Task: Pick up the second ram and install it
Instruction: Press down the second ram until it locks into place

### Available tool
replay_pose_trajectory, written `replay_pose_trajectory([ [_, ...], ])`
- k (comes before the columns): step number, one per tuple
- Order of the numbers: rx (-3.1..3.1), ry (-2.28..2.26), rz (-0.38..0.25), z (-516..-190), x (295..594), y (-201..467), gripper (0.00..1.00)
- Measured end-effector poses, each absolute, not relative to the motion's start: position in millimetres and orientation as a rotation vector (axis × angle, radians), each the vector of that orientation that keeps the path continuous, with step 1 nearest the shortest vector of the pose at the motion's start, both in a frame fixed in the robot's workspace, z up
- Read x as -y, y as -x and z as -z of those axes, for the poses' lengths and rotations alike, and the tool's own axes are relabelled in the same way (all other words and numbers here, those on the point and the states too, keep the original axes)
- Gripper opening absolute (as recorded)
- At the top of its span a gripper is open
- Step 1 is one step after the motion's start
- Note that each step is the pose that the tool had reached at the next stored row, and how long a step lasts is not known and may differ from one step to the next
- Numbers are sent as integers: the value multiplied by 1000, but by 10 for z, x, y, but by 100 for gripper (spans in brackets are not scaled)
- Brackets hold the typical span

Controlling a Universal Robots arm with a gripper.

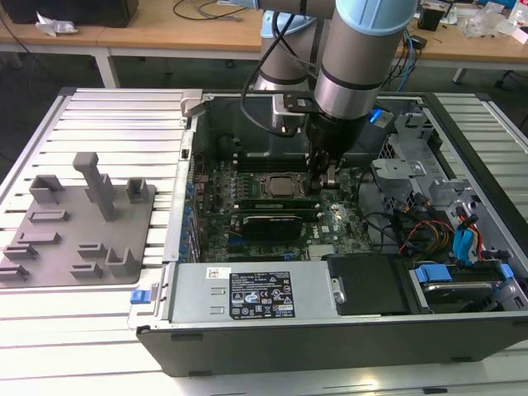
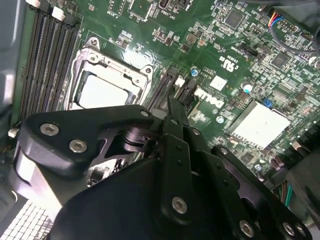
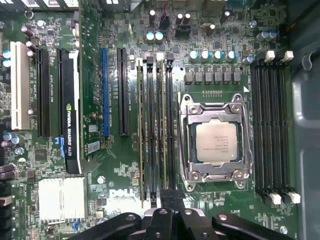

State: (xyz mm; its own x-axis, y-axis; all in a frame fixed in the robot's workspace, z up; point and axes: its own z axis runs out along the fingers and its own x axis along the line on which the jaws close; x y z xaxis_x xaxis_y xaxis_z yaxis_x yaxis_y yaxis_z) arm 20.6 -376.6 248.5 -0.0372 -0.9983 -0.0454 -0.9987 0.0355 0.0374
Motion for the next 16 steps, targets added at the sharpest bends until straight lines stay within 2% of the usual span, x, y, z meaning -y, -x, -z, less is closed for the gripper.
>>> replay_pose_trajectory([
  [16, -2255, 2175, -89, -2479, 3767, 336, 8],
])
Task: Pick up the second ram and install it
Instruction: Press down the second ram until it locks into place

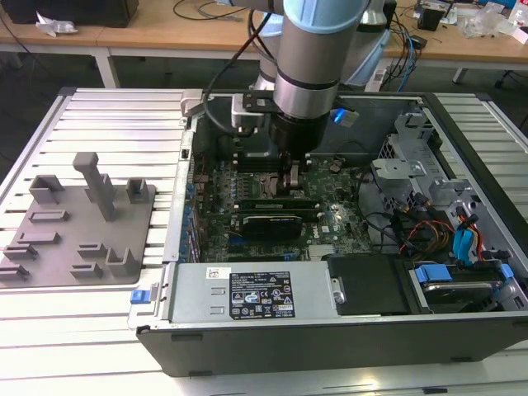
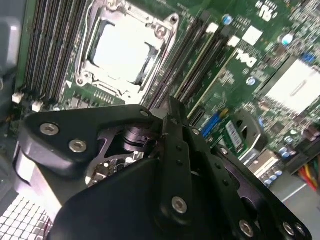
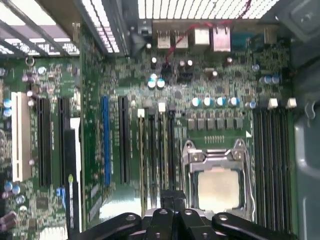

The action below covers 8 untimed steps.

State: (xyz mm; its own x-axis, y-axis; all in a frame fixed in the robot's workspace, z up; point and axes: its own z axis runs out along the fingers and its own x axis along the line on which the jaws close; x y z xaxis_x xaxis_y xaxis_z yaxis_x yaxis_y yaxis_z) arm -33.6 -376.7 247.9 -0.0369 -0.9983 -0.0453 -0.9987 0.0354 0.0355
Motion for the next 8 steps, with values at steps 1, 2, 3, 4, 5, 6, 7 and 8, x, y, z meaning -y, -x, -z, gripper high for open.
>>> replay_pose_trajectory([
  [1, -2255, 2174, -89, -2476, 3767, 385, 8],
  [2, -2255, 2174, -89, -2473, 3767, 432, 8],
  [3, -2255, 2174, -89, -2467, 3767, 472, 8],
  [4, -2255, 2174, -89, -2458, 3767, 523, 8],
  [5, -2255, 2174, -89, -2449, 3767, 549, 8],
  [6, -2255, 2174, -89, -2449, 3767, 549, 8],
  [7, -2255, 2175, -89, -2448, 3767, 549, 8],
  [8, -2255, 2175, -89, -2448, 3767, 549, 8],
])
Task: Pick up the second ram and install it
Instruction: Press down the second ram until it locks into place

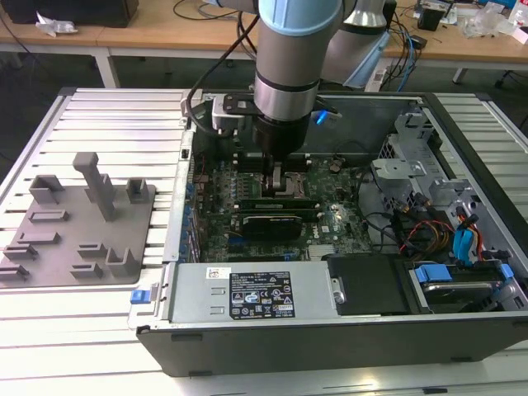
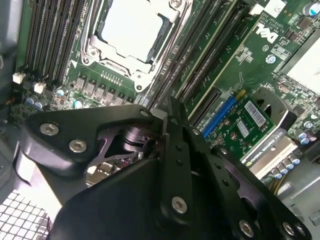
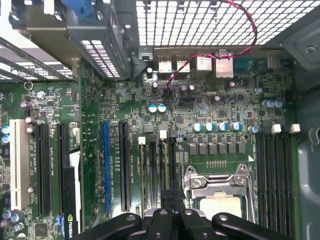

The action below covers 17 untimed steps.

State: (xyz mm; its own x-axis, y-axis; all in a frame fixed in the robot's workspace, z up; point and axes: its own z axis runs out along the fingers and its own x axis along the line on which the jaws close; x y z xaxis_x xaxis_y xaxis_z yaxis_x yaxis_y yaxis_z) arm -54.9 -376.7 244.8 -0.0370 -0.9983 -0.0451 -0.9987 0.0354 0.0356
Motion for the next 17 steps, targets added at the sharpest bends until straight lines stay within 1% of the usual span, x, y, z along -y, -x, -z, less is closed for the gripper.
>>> replay_pose_trajectory([
  [5, -2225, 2206, -90, -2367, 3768, 581, 8],
  [17, -2224, 2207, -89, -2302, 3768, 590, 8],
])
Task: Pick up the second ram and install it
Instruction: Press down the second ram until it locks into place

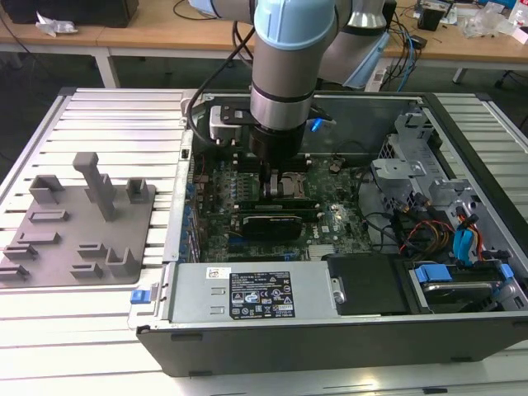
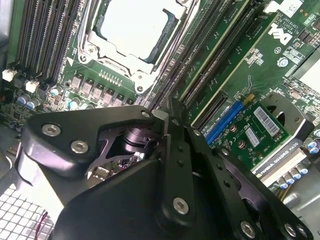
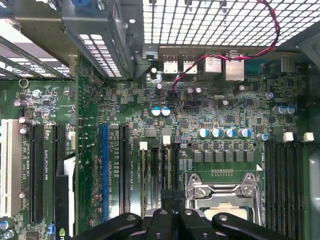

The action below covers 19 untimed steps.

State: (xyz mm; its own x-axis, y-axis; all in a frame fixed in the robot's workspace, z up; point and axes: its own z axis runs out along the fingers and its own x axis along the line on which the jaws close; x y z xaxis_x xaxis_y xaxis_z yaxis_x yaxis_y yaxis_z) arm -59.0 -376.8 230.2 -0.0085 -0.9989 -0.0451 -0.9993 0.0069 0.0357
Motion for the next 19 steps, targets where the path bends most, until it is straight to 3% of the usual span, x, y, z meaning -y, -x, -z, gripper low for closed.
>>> replay_pose_trajectory([
  [13, -2224, 2207, -90, -2466, 3768, 579, 8],
  [19, -2224, 2207, -90, -2465, 3768, 276, 8],
])
